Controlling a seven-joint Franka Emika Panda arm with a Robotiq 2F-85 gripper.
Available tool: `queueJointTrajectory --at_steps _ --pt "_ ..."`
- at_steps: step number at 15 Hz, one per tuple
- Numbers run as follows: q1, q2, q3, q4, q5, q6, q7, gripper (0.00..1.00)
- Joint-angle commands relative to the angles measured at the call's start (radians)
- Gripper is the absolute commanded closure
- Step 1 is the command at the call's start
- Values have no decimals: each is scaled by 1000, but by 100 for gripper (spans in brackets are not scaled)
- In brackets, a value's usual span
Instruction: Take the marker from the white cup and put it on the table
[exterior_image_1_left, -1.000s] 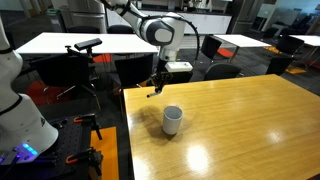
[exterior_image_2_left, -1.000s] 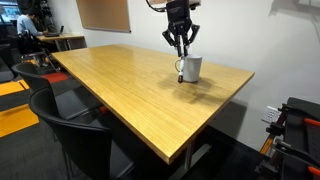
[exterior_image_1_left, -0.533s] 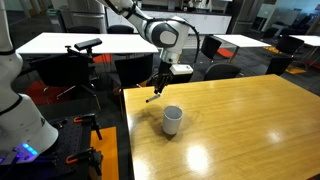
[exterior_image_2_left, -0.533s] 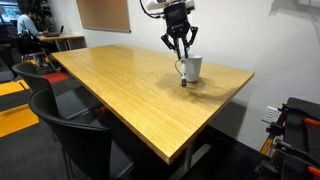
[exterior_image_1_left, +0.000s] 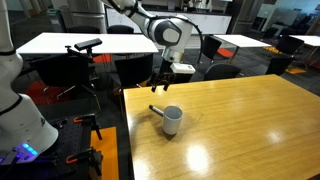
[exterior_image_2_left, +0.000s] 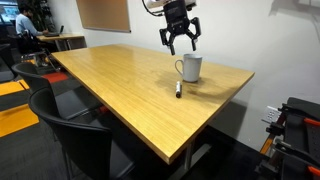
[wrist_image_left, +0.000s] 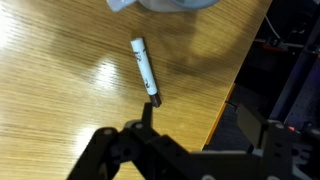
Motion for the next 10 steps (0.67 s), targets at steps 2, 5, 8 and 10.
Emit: queueJointTrajectory --at_steps 2,5,8,10 --pt "-14 -141 -12 -79 25 25 157 0" --pt "-25 -213 -18 -114 36 42 227 0" --pt "-31 -267 -31 -146 57 89 319 0" --pt "-30 -287 -40 -165 55 131 373 0"
